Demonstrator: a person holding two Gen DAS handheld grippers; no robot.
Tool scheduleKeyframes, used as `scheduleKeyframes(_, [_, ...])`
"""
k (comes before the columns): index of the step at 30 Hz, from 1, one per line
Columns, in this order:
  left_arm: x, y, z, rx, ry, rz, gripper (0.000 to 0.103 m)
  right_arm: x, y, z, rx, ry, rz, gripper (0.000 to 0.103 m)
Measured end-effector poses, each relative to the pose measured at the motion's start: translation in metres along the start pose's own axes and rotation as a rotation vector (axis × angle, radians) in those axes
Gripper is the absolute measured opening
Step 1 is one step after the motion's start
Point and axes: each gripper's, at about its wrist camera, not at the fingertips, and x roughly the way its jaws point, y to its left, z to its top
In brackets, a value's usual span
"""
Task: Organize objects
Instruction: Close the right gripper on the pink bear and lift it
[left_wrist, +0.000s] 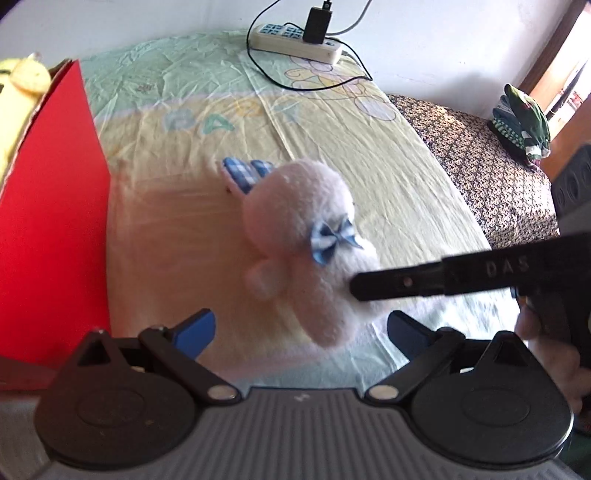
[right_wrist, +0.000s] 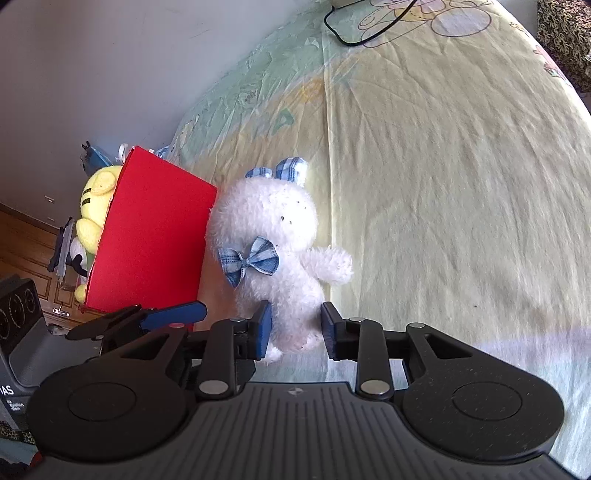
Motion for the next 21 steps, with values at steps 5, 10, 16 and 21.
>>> scheduleKeyframes(5, [0.002,0.000,0.013,-0.035,-0.006,0.011,0.099,-0.013,-0.005,0.002,0.034,-0.035,0.026,0.035])
scheduleKeyframes(10, [0.013,-0.003,0.027,-0.047,-0.006,0.055,0.097,-0.023,-0.019,0.012,0.099,-0.111,0.049,0.035])
scheduleKeyframes(16, [0.028,-0.005,0.039,-0.059,0.028,0.082,0.095,-0.006,-0.030,0.029,0.173,-0.121,0.111,0.035])
scheduleKeyframes(21, [0.036,-0.004,0.045,-0.074,0.045,0.078,0.094,0.014,-0.035,0.035,0.227,-0.072,0.188,0.039])
